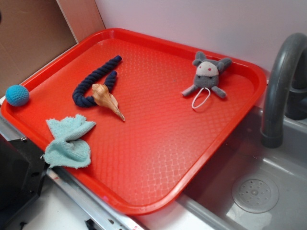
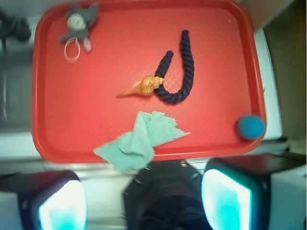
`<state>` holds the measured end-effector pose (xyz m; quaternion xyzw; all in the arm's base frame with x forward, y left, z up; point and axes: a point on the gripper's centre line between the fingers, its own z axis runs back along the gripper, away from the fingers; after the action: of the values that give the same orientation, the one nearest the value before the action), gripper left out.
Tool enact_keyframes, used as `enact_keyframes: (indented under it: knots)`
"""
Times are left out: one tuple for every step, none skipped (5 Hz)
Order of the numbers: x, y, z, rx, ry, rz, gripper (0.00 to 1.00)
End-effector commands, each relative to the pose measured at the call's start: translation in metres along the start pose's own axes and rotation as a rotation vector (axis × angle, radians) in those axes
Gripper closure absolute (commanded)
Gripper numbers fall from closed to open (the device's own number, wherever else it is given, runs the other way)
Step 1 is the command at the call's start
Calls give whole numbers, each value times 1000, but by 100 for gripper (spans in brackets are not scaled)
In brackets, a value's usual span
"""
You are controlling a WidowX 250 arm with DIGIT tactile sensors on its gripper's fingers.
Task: Grab the shell.
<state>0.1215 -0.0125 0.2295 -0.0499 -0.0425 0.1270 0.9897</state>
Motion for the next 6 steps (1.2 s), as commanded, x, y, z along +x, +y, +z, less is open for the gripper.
enact_keyframes:
  knots:
    - [34, 12, -22, -10, -73, 511, 0]
    - [55, 9, -67, 69, -124, 751, 0]
    - [68, 5, -104, 127, -159, 994, 0]
    - [80, 6, -128, 169, -192, 1239, 0]
    - [80, 3, -152, 224, -210, 1236, 0]
    - [78, 10, -168, 261, -192, 1236, 0]
